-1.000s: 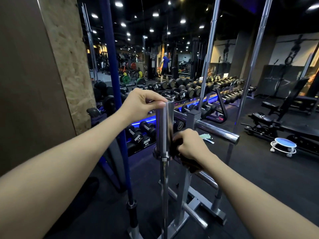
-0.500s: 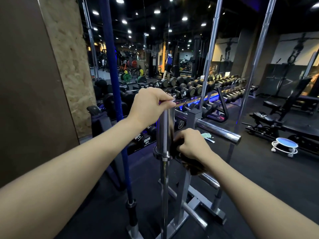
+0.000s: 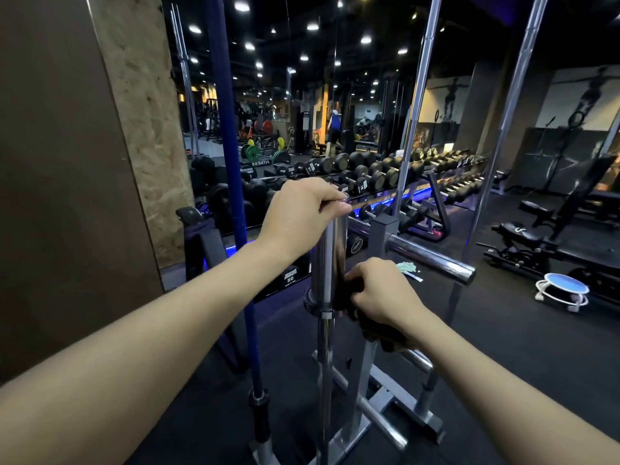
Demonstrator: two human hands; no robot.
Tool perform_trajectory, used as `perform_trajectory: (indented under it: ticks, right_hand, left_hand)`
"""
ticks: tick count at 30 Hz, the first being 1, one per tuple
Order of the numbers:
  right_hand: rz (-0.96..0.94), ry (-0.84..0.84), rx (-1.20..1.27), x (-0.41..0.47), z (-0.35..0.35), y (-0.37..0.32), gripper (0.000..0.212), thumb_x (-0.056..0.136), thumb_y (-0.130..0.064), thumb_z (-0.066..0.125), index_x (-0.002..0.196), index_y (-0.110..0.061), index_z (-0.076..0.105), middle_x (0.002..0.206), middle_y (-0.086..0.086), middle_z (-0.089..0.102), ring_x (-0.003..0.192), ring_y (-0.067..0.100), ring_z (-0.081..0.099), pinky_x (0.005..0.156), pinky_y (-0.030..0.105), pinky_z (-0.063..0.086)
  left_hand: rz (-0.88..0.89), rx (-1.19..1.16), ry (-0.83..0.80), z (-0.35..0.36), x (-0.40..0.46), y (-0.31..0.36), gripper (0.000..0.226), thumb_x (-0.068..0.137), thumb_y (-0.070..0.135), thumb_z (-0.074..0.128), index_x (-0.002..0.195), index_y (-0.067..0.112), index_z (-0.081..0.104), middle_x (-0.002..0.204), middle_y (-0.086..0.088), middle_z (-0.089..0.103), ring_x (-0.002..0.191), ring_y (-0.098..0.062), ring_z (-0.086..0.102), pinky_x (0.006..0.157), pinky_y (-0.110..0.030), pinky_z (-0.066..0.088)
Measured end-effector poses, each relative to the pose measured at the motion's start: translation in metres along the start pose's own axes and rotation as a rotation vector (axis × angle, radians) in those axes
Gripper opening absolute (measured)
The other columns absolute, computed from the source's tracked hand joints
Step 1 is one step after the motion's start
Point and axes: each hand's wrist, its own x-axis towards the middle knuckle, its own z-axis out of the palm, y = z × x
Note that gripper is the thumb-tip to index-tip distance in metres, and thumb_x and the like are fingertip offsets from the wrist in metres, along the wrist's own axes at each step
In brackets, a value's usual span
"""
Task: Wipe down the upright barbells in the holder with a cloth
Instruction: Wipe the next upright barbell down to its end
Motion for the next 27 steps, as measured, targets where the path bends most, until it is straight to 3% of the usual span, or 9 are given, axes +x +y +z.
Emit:
perform_trajectory:
  ticks: [2,6,10,16,18,23,27]
  right_hand:
    - [0.018,-0.006,0.024,0.006,0.001,0.002,0.038,0.073,0.002,0.053,0.096,-0.020,0.074,0.095,0.007,0.072,0.094,0.027,0.063,0.080,0.033,0.052]
    - [0.075,-0.026,0.098,0.017,0.004,0.008,0.038,0.078,0.004,0.053,0.098,-0.022,0.073,0.102,0.005,0.071,0.097,0.025,0.064,0.079,0.031,0.051]
    - [0.118,-0.009,0.153,0.017,0.009,0.006,0.037,0.083,0.002,0.051,0.104,-0.022,0.071,0.110,0.003,0.069,0.103,0.024,0.062,0.074,0.022,0.040]
    - [0.107,0.059,0.052,0.000,0.001,-0.004,0.041,0.073,0.004,0.048,0.102,-0.014,0.072,0.099,0.013,0.070,0.099,0.033,0.062,0.081,0.035,0.052]
    - [0.098,0.052,0.061,-0.004,0.001,-0.004,0.042,0.072,0.004,0.049,0.101,-0.016,0.072,0.097,0.012,0.071,0.098,0.031,0.063,0.081,0.035,0.052]
    - [0.110,0.018,0.124,0.013,0.009,0.007,0.047,0.078,0.004,0.048,0.105,-0.025,0.072,0.106,0.004,0.071,0.105,0.026,0.061,0.074,0.024,0.043]
    - [0.121,0.010,0.197,0.032,0.019,0.011,0.037,0.081,0.002,0.049,0.094,-0.023,0.073,0.093,0.005,0.070,0.093,0.025,0.063,0.070,0.023,0.041]
  left_hand:
    - [0.014,-0.073,-0.002,-0.001,0.004,-0.006,0.018,0.083,0.019,0.072,0.099,0.011,0.075,0.097,0.000,0.072,0.090,-0.013,0.064,0.084,-0.025,0.048]
    - [0.042,-0.245,-0.145,-0.013,0.009,-0.021,0.022,0.083,0.008,0.069,0.105,0.003,0.072,0.098,0.004,0.068,0.085,0.009,0.062,0.083,-0.007,0.045]
    - [0.060,-0.252,-0.243,-0.023,0.011,-0.024,0.024,0.086,0.006,0.066,0.110,0.007,0.070,0.105,-0.002,0.070,0.092,0.006,0.062,0.088,-0.012,0.045]
    - [0.015,0.109,-0.008,-0.009,-0.008,0.007,0.022,0.091,0.029,0.061,0.108,0.021,0.072,0.109,0.008,0.068,0.103,-0.012,0.060,0.084,-0.032,0.048]
    - [0.009,0.064,0.027,-0.001,-0.010,0.007,0.021,0.089,0.024,0.064,0.106,0.017,0.073,0.106,0.004,0.070,0.102,-0.014,0.061,0.087,-0.032,0.047]
    - [0.004,-0.137,-0.038,-0.008,0.002,-0.008,0.020,0.083,0.013,0.071,0.102,0.009,0.074,0.096,0.000,0.072,0.086,-0.005,0.062,0.079,-0.013,0.047]
    - [0.015,-0.289,-0.113,-0.013,0.002,-0.021,0.022,0.083,0.007,0.070,0.104,0.004,0.072,0.090,0.006,0.068,0.080,0.008,0.061,0.076,-0.010,0.047]
